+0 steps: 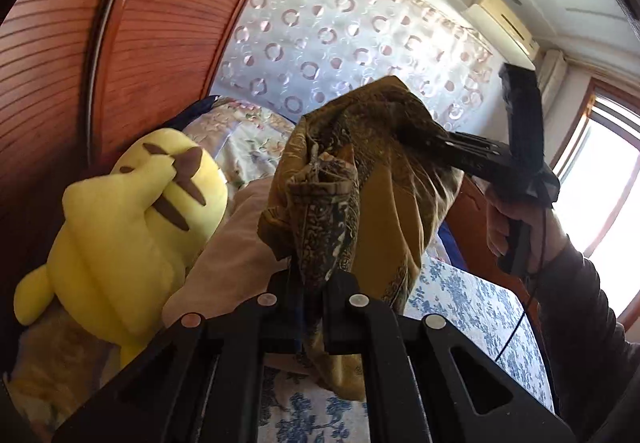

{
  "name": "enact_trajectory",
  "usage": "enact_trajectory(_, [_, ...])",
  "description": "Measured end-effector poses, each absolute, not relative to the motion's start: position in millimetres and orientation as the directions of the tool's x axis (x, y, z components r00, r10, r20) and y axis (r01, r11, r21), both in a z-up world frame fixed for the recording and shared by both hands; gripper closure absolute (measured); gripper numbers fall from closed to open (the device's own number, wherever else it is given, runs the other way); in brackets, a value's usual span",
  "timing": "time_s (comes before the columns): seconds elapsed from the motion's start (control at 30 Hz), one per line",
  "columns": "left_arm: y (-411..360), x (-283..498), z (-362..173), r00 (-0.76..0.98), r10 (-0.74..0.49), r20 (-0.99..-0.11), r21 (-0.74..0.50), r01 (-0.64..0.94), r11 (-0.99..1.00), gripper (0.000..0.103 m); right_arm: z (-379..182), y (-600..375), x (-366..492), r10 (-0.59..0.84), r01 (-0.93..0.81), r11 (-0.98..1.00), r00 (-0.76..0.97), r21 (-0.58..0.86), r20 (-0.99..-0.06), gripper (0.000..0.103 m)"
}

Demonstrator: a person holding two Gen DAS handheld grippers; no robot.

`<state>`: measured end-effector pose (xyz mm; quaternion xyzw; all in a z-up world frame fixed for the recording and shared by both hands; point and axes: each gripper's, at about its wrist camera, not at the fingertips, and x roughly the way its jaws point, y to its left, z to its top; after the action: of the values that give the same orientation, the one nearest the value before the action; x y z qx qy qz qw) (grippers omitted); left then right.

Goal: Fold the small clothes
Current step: 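Lift the folded bundle with both grippers and carry it toward the yellow plush toy, then lower the bundle beside the yellow plush toy and open both grippers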

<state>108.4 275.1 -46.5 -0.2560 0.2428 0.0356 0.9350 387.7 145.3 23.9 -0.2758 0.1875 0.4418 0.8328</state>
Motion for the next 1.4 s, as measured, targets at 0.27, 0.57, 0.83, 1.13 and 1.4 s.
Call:
enact_trajectory(0.27, [285.4, 110.1, -76.5, 0.819, 0.008, -0.573, -0.415, -0.299, 0.859, 0.096, 2.5, 176.4, 424.3, 0.597, -0.847, 0.477, 0.508, -0.235, -0.621, 0.074])
enact_trajectory(0.57, [283.4, 91.7, -57.8, 0.835, 0.108, -0.539, -0.31, -0.316, 0.896, 0.046, 23.5, 137.0, 428.8, 0.672, -0.806, 0.577, 0.559, -0.13, -0.486, 0.046])
enact_trajectory(0.83, [263.0, 118.5, -58.4, 0.831, 0.086, -0.55, -0.227, -0.248, 0.942, 0.026, -8.9, 139.8, 435.2, 0.677, -0.845, 0.527, 0.479, -0.087, -0.559, 0.045])
enact_trajectory(1.13, [259.1, 137.6, -88.4, 0.743, 0.08, -0.665, -0.192, -0.274, 0.942, 0.026, -36.7, 155.0, 472.3, 0.671, -0.827, 0.562, 0.476, -0.028, -0.568, 0.031])
enact_trajectory(1.4, [251.9, 132.3, -75.9, 0.75, 0.11, -0.653, -0.16, -0.278, 0.947, 0.026, -31.7, 140.1, 442.8, 0.648, -0.789, 0.614, 0.518, -0.019, -0.558, 0.031])
